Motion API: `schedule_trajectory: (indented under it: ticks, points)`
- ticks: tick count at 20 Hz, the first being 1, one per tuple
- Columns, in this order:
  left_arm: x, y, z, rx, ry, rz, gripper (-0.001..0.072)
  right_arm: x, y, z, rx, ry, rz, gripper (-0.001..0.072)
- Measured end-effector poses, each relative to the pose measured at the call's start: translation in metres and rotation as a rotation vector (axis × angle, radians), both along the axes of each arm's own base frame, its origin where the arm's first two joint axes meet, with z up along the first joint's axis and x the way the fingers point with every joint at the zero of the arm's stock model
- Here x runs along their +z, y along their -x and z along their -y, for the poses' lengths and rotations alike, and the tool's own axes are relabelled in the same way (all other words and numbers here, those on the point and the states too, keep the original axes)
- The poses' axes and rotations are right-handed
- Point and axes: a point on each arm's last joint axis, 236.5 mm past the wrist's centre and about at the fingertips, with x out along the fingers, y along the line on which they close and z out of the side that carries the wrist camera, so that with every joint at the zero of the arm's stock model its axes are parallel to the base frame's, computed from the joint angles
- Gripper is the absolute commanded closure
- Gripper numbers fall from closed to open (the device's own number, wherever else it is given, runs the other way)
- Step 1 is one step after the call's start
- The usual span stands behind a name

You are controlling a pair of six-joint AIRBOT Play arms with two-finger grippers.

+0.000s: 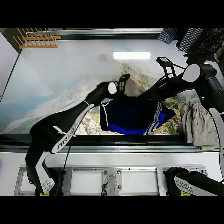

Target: Fold the clothes and pants, and hang the long-sleeved shirts on hangers.

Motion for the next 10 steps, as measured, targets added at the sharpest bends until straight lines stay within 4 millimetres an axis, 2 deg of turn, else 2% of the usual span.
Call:
schedule_trajectory:
  ticks: [3,6,8,10]
  points:
    - [0.028,-0.033,-0.048,0.053,-0.037,0.062,0.0696,0.001,-0.001,-0.010,0.022,-0.002,0.020,0.0709]
    - [0.054,-0.061,-0.103,0.121,-0.081,0.110,0.0696,-0.002,-0.001,-0.036,0.074,-0.009,0.041,0.0709]
    - [0.073,-0.077,-0.141,0.179,-0.095,0.136,0.0696,-0.010,0.000,-0.065,0.127,-0.026,0.049,0.0708]
    - [0.092,-0.089,-0.177,0.238,-0.103,0.160,0.0696,-0.024,0.004,-0.108,0.193,-0.059,0.053,0.0708]
